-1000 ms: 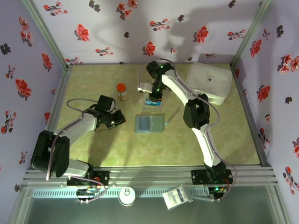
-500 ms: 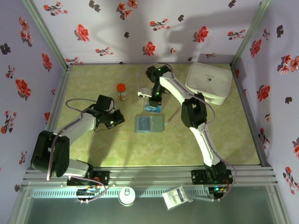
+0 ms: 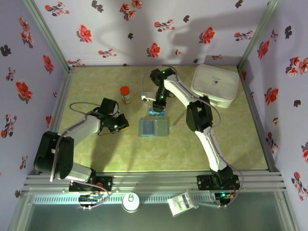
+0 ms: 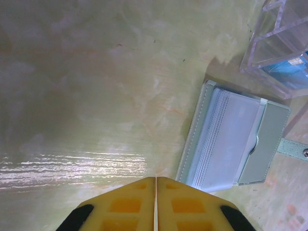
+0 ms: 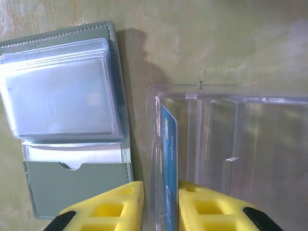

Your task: Take the credit cards out of the card holder

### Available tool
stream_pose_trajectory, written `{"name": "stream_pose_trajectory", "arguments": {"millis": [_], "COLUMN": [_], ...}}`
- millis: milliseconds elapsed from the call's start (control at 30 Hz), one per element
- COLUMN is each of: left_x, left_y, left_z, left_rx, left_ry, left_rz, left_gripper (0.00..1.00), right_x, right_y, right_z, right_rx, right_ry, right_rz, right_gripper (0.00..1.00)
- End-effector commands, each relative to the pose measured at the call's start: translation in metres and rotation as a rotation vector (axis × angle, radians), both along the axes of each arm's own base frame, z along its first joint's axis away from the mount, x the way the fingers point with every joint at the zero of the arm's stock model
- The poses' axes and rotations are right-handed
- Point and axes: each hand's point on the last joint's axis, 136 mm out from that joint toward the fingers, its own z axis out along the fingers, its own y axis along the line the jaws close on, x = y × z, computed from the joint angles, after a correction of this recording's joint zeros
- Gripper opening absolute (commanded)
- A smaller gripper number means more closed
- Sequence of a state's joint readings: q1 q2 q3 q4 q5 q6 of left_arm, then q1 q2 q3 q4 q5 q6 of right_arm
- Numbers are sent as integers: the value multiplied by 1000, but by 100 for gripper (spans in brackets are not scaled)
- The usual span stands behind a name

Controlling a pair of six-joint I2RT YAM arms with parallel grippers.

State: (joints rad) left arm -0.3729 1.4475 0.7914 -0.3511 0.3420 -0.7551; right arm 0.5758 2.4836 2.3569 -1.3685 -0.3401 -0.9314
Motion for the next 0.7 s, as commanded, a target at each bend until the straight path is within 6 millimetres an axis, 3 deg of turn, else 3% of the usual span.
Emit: {"name": "stream_pose_trajectory", "arguments": {"millis": [0,367,667], "left_x": [7,18,21], "left_y": [-3,-19,-40], "left_z": [6,6,2], "left_rx": [-12,-57,-70], "left_ry": [-8,-8,-10], "left_rz": [-16,-29,-67], "left_gripper": [10,11,11], "right_x": [6,20,19], "right_y": [0,-2,0], "right_z": [23,56,62], "right_rx": [11,61,171], "right_ry": [-57,-200,-224], "right_rz": [-26,-182,-549], "right_gripper": [25,27,26]}}
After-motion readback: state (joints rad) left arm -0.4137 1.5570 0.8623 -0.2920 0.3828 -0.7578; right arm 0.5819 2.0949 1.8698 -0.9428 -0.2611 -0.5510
